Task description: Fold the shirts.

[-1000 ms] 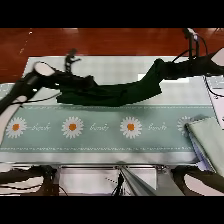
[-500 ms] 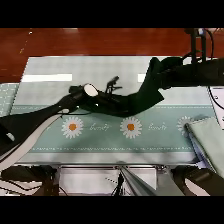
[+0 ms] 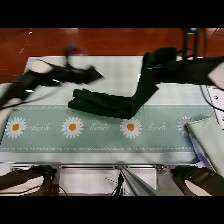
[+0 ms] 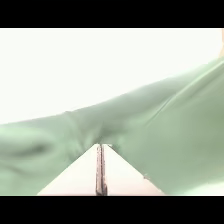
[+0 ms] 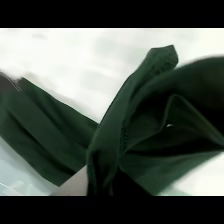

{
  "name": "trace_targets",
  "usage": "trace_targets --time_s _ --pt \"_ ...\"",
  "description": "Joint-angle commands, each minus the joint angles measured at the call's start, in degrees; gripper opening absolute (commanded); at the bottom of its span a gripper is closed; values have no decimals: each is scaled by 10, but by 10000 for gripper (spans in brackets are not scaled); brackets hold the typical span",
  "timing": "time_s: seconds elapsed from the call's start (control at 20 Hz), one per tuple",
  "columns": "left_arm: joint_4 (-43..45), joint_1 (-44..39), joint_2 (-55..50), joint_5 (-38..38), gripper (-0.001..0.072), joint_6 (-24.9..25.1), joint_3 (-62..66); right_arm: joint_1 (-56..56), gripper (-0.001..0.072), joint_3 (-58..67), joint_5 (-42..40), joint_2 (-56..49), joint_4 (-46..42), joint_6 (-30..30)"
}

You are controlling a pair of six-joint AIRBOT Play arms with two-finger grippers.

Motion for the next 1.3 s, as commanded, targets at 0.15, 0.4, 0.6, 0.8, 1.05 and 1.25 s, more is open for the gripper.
trace_targets --time_s 0.15,0.4,0.6,0.8,1.05,1.25 --pt "13 236 189 -99 34 0 0 164 45 1 -225 -190 70 -2" --pt "16 256 239 -184 35 0 0 246 586 1 -303 -314 181 -2" --pt "36 256 236 -175 35 0 0 178 585 1 -101 -264 52 -5" --pt "79 257 237 -172 35 0 0 48 581 1 102 -167 -189 -5" --pt "132 256 236 -172 37 0 0 -195 612 -51 142 -136 5 -35" --pt "150 256 236 -183 59 0 0 -243 612 -170 56 -164 269 -116"
